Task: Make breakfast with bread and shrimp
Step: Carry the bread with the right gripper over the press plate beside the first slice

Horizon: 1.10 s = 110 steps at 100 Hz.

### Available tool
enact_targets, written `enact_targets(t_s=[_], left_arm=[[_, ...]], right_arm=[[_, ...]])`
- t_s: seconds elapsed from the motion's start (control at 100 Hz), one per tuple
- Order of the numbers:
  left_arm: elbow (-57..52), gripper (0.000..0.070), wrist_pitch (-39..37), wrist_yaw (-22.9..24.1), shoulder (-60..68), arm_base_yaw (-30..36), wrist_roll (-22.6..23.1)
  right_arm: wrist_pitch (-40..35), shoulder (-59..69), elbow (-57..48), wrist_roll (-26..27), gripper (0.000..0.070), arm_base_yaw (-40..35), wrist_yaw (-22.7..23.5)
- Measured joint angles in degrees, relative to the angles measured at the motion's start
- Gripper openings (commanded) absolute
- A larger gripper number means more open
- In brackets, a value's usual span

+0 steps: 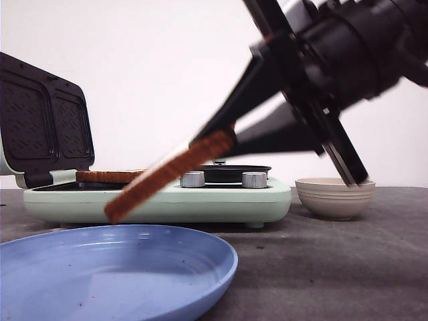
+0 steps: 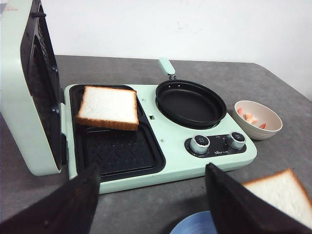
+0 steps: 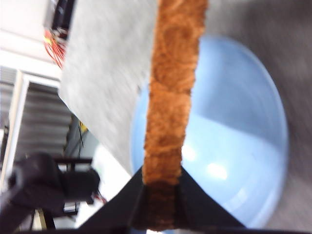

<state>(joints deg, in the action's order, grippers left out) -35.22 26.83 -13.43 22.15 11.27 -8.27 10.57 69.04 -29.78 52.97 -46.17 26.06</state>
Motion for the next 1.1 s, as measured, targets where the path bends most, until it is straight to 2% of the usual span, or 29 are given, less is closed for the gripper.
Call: enact_targets(t_s=[0.27, 0.52, 0.76, 1.1], left_arm=[[0.0, 0.035, 0.0, 0.0, 0.0, 0.0, 0.0], [0.0, 0.035, 0.0, 0.0, 0.0, 0.0, 0.0], [0.0, 0.035, 0.0, 0.0, 0.0, 0.0, 0.0], [0.0, 0.035, 0.0, 0.0, 0.0, 0.0, 0.0]], right_arm=[[0.0, 5.1, -8.8, 0.0, 0.0, 0.8, 1.3], [-0.7, 16.3, -19.8, 0.0, 0.0, 0.8, 3.7], [-1.2, 26.7, -29.2, 0.0, 0.0, 0.8, 4.0], [-5.2, 37.7, -43.5, 0.1, 0.0, 1.7, 4.9]])
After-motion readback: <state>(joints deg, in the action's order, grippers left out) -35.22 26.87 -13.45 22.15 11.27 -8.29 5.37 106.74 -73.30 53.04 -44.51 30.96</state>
